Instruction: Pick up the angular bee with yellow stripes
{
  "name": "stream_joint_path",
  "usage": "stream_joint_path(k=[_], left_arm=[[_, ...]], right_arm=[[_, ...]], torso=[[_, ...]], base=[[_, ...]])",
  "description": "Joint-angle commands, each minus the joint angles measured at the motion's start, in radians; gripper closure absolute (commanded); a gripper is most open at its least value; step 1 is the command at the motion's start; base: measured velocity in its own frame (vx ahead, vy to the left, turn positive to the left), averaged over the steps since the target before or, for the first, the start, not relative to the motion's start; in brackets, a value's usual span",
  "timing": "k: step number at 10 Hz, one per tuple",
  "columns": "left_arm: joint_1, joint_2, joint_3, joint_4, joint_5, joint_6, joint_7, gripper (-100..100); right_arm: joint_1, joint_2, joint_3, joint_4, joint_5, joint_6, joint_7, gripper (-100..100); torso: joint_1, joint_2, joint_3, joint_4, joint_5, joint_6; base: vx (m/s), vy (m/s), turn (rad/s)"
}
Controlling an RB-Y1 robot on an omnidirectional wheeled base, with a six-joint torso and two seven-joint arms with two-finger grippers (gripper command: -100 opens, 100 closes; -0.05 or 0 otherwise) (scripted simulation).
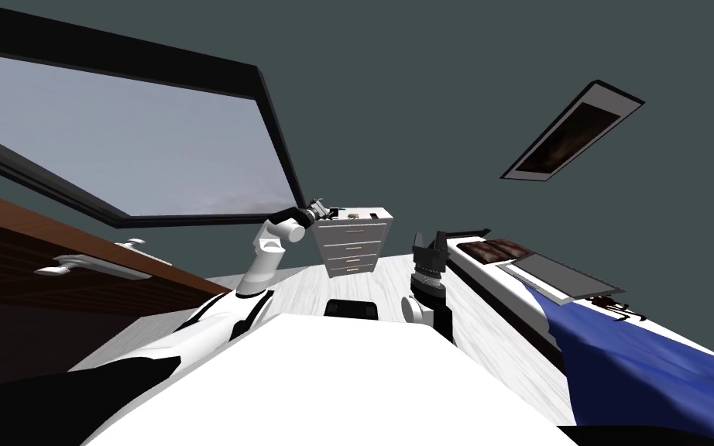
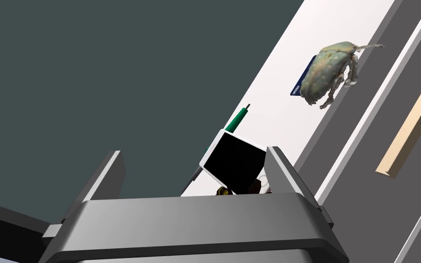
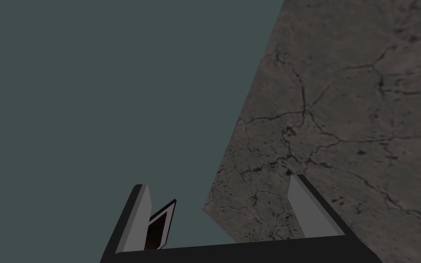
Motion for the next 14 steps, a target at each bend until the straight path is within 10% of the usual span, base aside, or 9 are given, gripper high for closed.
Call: stream_joint_path(k=[1, 14], left_arm=[[-0.009, 0.006, 0.002, -0.002, 0.012, 0.050, 0.021, -100], [-0.089, 0.054, 0.012, -0.018, 0.111, 0.352, 0.175, -100]], right_arm=[[0.000, 0.000, 0.000, 0.000, 0.000, 0.000, 0.000, 0], [0.000, 0.000, 0.000, 0.000, 0.000, 0.000, 0.000, 0]], torso=[[0.000, 0.000, 0.000, 0.000, 0.000, 0.000], [0.000, -0.001, -0.001, -0.001, 0.000, 0.000]], base=[[0.042, 0.025, 0.020], [0.038, 0.016, 0.011]])
